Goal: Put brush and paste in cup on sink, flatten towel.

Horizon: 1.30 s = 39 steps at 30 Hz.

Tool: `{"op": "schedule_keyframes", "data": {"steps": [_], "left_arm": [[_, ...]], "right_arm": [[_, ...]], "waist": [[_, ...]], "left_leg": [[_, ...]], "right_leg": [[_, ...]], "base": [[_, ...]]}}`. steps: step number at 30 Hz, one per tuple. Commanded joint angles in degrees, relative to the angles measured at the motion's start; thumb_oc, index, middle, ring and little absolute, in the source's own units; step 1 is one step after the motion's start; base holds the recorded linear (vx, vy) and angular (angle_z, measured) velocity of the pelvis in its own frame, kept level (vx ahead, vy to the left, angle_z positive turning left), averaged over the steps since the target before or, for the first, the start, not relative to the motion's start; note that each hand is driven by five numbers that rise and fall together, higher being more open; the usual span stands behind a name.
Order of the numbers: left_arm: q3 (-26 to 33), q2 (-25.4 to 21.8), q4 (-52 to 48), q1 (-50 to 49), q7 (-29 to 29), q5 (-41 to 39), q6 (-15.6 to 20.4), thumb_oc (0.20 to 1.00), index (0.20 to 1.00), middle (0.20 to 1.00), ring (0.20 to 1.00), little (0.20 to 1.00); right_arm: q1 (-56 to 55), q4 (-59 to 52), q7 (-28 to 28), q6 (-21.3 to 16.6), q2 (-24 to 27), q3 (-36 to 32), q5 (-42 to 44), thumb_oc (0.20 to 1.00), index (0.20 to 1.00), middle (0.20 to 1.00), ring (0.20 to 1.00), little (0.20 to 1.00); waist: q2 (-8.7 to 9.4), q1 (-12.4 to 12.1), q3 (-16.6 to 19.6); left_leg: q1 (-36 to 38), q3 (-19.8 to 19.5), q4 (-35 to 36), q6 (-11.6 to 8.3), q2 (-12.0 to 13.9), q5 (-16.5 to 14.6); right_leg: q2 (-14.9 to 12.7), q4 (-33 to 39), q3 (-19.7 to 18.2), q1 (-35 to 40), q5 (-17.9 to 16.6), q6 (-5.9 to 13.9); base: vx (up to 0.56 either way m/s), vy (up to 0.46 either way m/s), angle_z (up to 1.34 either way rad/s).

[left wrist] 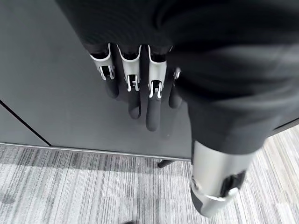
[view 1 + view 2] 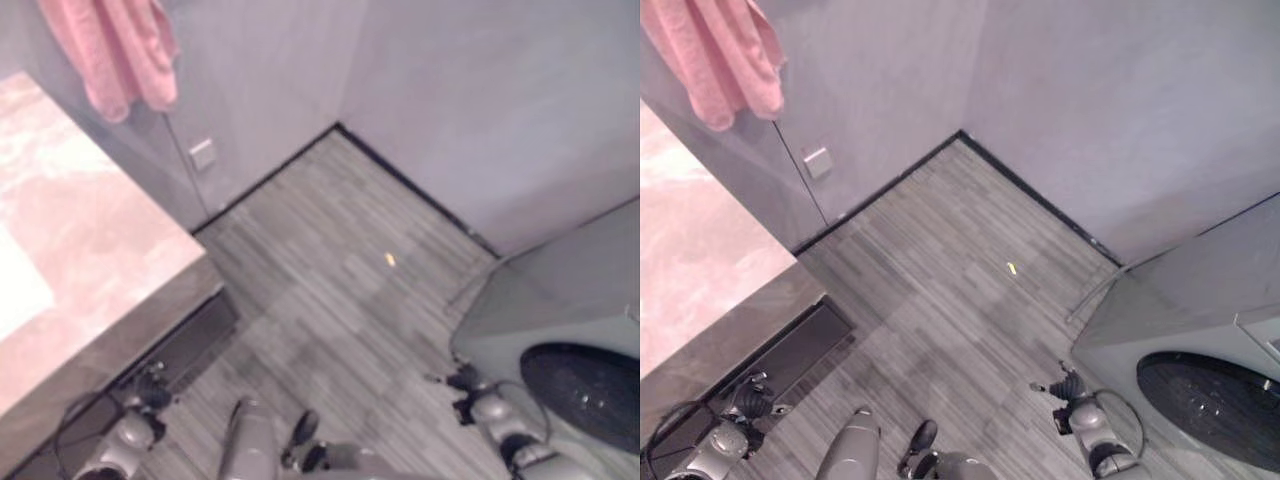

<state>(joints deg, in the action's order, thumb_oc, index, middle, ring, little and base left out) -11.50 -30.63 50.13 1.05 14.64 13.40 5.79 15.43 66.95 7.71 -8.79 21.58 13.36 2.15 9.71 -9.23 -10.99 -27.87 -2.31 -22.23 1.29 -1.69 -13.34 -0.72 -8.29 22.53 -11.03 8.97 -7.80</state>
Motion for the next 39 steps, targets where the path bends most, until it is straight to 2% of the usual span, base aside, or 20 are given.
{"op": "schedule_keyframes", "data": {"steps": [1,5,10,15,17,18,19,25,27,28,29,34,39], "left_arm": [[7.33,-8.03,-2.05,3.12,6.21,1.42,0.83,1.0,1.0,1.0,1.0,1.0],[8.32,-8.92,-4.48,1.5,8.06,4.43,0.8,1.0,1.0,1.0,1.0,1.0],[8.66,-8.94,-10.68,-2.11,8.91,6.42,1.94,1.0,1.0,1.0,1.0,1.0],[4.77,-8.47,-13.37,-3.39,7.11,8.85,3.66,1.0,1.0,1.0,1.0,1.0],[2.38,-8.44,-15.71,-3.54,5.68,10.15,4.31,1.0,1.0,1.0,1.0,1.0],[2.36,-8.43,-15.65,-3.58,5.69,10.15,4.31,1.0,1.0,1.0,1.0,1.0],[1.12,-8.35,-15.69,-2.75,5.28,10.53,4.7,1.0,1.0,1.0,1.0,1.0],[-1.68,-7.91,-13.41,-0.34,5.19,11.2,4.59,1.0,1.0,1.0,1.0,1.0],[-1.95,-7.7,-12.81,0.24,5.31,10.79,4.45,1.0,1.0,1.0,1.0,1.0],[-2.32,-7.37,-12.13,0.8,5.56,10.41,4.41,1.0,1.0,1.0,1.0,1.0],[-2.34,-7.37,-12.11,0.85,5.57,10.4,4.42,1.0,1.0,1.0,1.0,1.0],[-2.71,-7.55,-12.3,1.03,5.24,9.55,4.49,1.0,1.0,1.0,1.0,1.0],[-4.53,-7.7,-12.29,3.11,5.2,9.26,4.9,1.0,1.0,1.0,1.0,1.0]], "right_arm": [[-2.66,-2.34,-0.08,-1.41,3.32,1.35,-3.74,1.0,1.0,1.0,1.0,1.0],[-2.65,-2.33,0.51,-1.96,1.93,0.98,-3.89,1.0,1.0,1.0,1.0,1.0],[-3.31,-2.33,0.47,-2.4,0.86,0.91,-3.18,1.0,1.0,1.0,1.0,1.0],[-3.86,-1.72,0.43,-2.5,0.13,1.35,-3.46,1.0,1.0,1.0,1.0,1.0],[-4.57,-1.71,0.56,-2.48,0.22,1.16,-3.6,1.0,1.0,1.0,1.0,1.0],[-4.62,-1.71,0.55,-2.47,0.22,1.21,-3.61,1.0,1.0,1.0,1.0,1.0],[-4.88,-2.12,0.58,-2.61,0.5,1.19,-3.72,1.0,1.0,1.0,1.0,1.0],[-4.81,-2.76,1.25,-2.78,1.44,1.28,-4.09,1.0,1.0,1.0,1.0,1.0],[-4.65,-2.98,1.45,-2.93,1.76,1.3,-4.12,1.0,1.0,1.0,1.0,1.0],[-4.65,-3.26,1.58,-3.12,2.35,1.13,-3.99,1.0,1.0,1.0,1.0,1.0],[-4.64,-3.27,1.57,-3.11,2.35,1.11,-3.99,1.0,1.0,1.0,1.0,1.0],[-5.08,-3.39,1.37,-3.34,2.83,0.91,-3.56,1.0,1.0,1.0,1.0,1.0],[-5.27,-5.79,1.51,-3.68,2.77,0.75,-2.47,1.0,1.0,1.0,1.0,1.0]], "waist": [[-1.85,-2.33,1.42],[-1.37,-2.25,1.56],[-2.35,-2.58,2.02],[-3.9,-2.08,2.44],[-4.64,-1.27,3.05],[-4.65,-1.35,3.15],[-5.03,-0.78,3.49],[-5.37,0.69,4.57],[-5.19,1.06,4.83],[-5.1,1.42,4.65],[-5.08,1.46,4.72],[-5.19,2.11,5.17],[-5.75,3.18,5.72]], "left_leg": [[7.99,1.41,6.28,-0.42,-0.51,5.48],[10.37,-0.54,8.22,0.84,-1.67,5.3],[12.81,-0.83,12.41,1.56,-1.86,6.59],[14.58,-0.65,15.13,1.91,-1.84,7.51],[14.79,0.19,16.74,1.96,-1.59,9.03],[15.41,-0.2,16.89,1.75,-1.53,8.28],[15.27,0.71,17.53,1.82,-1.28,9.37],[16.37,1.75,18.09,1.52,-0.53,9.59],[16.35,0.72,17.42,1.18,-0.68,9.47],[16.52,-1.27,16.66,0.68,-0.82,9.24],[16.36,-1.31,16.66,0.68,-0.85,9.35],[16.5,-6.52,14.15,0.04,-1.84,8.67],[17.01,-6.12,13.88,0.32,-1.67,8.16]], "right_leg": [[-1.74,-7.16,4.26,0.14,0.9,13.46],[-2.23,-7.95,3.47,0.69,0.75,13.78],[-2.29,-7.36,3.01,0.95,0.65,13.69],[-2.3,-6.18,2.43,1.01,0.46,13.4],[-2.04,-4.29,2.5,0.84,-0.25,12.75],[-1.87,-4.32,1.77,1.25,0.19,13.22],[-1.63,-2.87,1.6,1.16,-0.54,12.55],[-0.24,0.55,-1.66,2.22,-1.57,12.11],[0.31,1.38,-3.32,2.6,-1.96,12.01],[0.65,2.1,-4.48,3.1,-2.29,12.0],[0.63,2.14,-4.43,2.98,-2.36,11.99],[1.1,2.71,-7.02,3.49,-2.83,11.8],[0.56,1.73,-6.79,3.39,-2.25,11.8]], "base": [[0.11,0.015,-0.42],[0.14,0.047,-0.49],[0.06,0.05,-0.02],[0.0,0.024,-0.1],[-0.06,-0.01,-0.13],[-0.1,-0.013,-0.16],[-0.03,-0.01,-0.15],[-0.05,-0.02,-0.36],[-0.02,-0.019,-0.94],[-0.02,-0.013,-0.81],[-0.02,-0.004,-0.49],[0.01,0.022,-0.44],[0.02,0.056,-0.23]]}}
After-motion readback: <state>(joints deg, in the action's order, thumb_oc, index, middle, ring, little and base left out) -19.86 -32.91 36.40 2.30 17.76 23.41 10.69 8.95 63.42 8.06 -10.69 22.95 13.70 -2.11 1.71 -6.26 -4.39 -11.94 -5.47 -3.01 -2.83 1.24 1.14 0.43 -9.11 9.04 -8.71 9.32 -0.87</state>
